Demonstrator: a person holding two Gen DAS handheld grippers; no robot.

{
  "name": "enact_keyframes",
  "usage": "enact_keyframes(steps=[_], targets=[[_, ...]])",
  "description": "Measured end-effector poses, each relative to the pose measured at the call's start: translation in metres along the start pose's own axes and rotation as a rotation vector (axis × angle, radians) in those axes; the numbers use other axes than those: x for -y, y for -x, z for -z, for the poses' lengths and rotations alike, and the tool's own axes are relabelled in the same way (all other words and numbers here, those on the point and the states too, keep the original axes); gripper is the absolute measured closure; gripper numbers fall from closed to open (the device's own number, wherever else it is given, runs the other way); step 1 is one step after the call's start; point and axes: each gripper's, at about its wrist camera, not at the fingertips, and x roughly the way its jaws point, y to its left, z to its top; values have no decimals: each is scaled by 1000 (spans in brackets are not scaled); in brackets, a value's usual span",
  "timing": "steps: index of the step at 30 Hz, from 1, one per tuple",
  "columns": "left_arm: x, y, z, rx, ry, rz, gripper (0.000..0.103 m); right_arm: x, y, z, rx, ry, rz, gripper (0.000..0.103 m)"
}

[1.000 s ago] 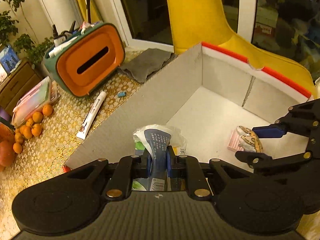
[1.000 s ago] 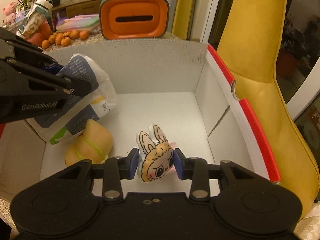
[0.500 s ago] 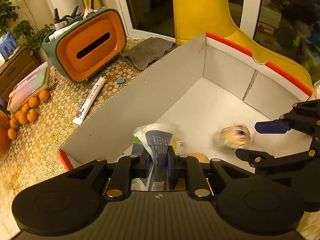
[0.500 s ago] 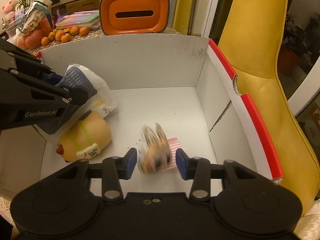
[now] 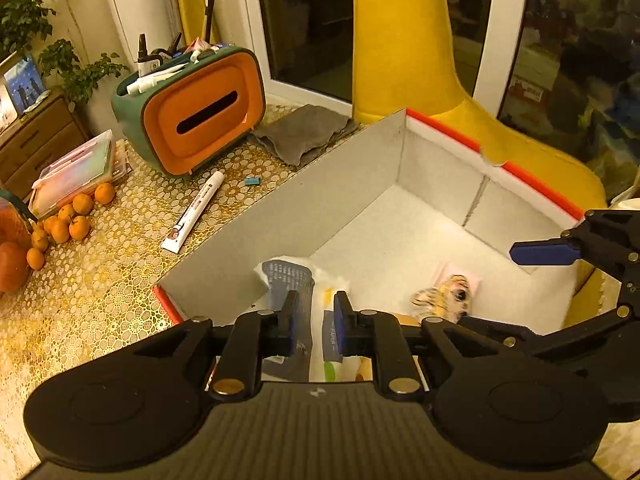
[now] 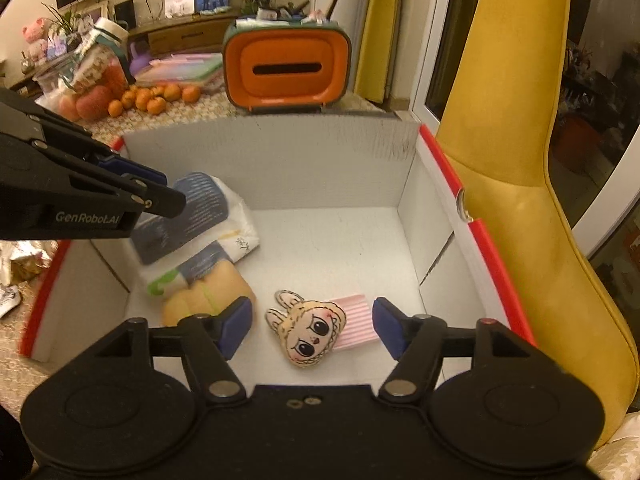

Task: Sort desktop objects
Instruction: 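Open right tool to drop bunny plush while left tool releases packet, then withdraw both tools from the shoebox toward the remaining table items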

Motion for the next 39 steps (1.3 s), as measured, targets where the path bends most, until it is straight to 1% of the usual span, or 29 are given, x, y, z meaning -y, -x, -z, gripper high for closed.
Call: enact_keyframes(steps=[2,4,9,14,20,22,23,24,25,26,29,30,32,36,39], targets=[[2,8,3,10,-4,9,87,-1,7,0,16,1,-9,33],[4,16,5,19,-5,15,87,-2,15,0,35,2,-10,28],[5,35,11,39,19,49,87,-3,34,1,71,3,-20,26],[6,50,19,63,39,62,87,-7,50,3,98,0,-25,23],[5,67,29,90,61,49,86,-9,70,9,149,-8,-33,21],[4,72,32,98,71,48,79,-9,76,11,160,-20,-37,19],[4,74,34,103,76,47,68,-9,78,13,164,-24,-38,19],[4,77,36,109,81,49,50,-10,81,14,167,-27,-39,19],[4,80,38,118,86,51,42,-11,83,15,168,-30,-40,19],[4,83,41,127,88,50,38,-12,84,17,169,-30,-40,19],[7,92,48,142,90,55,38,-16,91,23,175,-27,-38,19],[8,95,51,148,94,57,33,-17,93,24,177,-27,-39,19],[9,101,57,158,99,55,29,-20,99,27,182,-25,-43,19],[11,112,70,176,79,34,28,-26,109,33,196,-24,-54,18],[9,120,79,187,91,40,28,-32,116,37,211,-24,-49,18]])
